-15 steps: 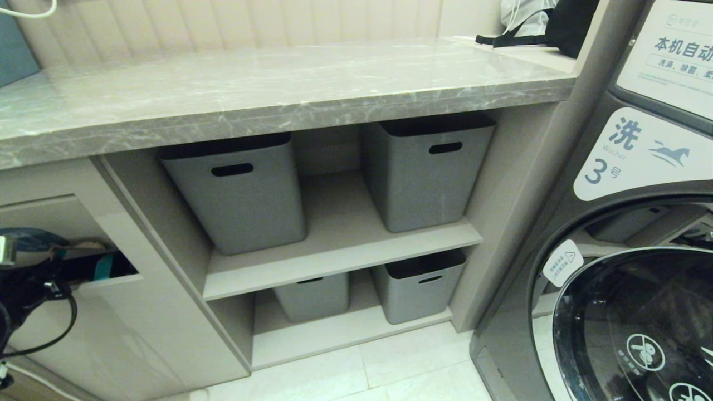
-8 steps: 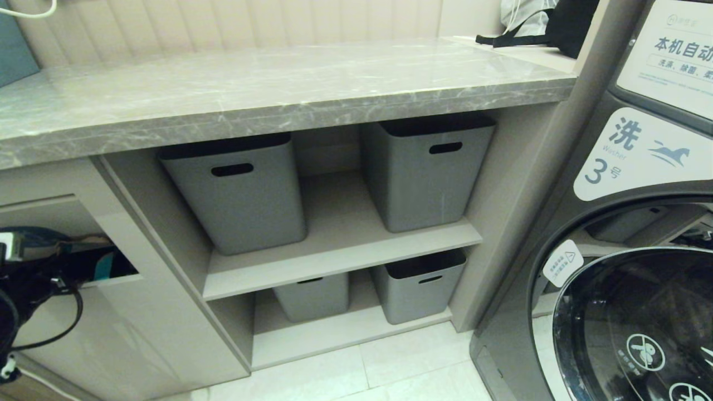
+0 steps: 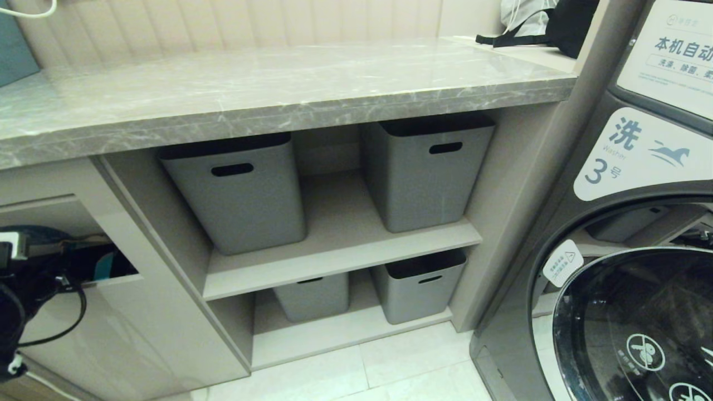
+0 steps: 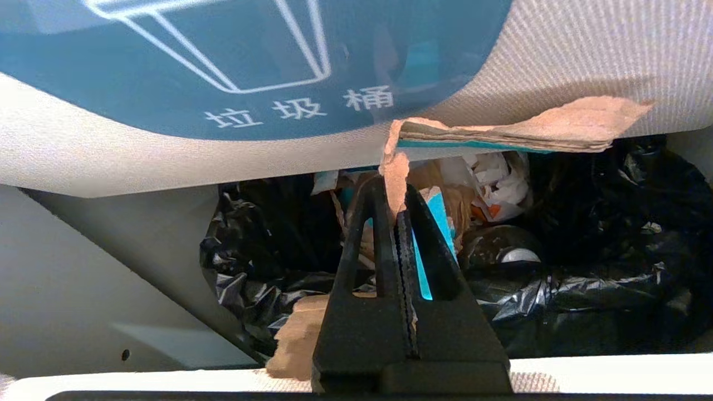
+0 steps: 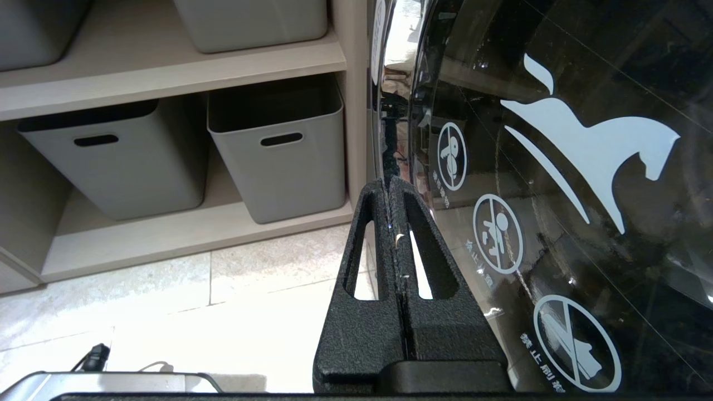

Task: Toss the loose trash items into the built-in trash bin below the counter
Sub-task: Put the garbage in the trash can

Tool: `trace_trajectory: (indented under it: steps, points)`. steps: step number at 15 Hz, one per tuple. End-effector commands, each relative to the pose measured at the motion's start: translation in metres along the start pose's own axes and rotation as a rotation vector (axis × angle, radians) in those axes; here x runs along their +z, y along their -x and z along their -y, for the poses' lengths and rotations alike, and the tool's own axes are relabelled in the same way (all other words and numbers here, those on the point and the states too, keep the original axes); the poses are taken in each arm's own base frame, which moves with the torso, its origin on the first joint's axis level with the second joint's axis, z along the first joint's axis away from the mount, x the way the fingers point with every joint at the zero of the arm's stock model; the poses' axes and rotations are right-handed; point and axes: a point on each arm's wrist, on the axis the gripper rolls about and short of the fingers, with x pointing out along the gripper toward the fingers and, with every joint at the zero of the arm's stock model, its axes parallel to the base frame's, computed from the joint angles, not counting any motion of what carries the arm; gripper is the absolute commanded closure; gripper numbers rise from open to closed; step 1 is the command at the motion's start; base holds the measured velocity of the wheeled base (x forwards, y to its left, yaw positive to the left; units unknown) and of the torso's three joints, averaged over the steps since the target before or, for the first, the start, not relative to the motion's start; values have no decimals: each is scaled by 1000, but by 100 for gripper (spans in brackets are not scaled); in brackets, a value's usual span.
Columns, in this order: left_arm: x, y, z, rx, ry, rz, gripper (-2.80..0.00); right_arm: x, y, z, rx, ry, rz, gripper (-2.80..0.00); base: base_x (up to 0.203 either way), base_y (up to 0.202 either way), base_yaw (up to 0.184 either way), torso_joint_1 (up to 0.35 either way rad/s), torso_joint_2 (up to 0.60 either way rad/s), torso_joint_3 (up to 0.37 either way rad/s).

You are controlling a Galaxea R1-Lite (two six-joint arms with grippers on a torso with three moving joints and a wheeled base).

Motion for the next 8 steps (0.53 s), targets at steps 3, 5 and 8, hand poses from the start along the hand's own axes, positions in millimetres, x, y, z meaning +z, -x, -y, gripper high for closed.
trace_trajectory:
  steps: [3, 5, 8]
  points:
    - [-1, -1, 1, -5, -4, 6, -280, 0, 0, 0, 0, 0, 0, 0, 0, 0, 0, 0, 0, 0]
    - [0, -3, 2, -8, -7, 12, -280, 0, 0, 0, 0, 0, 0, 0, 0, 0, 0, 0, 0, 0]
    - [1, -6, 2, -8, -10, 21, -280, 0, 0, 0, -1, 0, 0, 0, 0, 0, 0, 0, 0, 0]
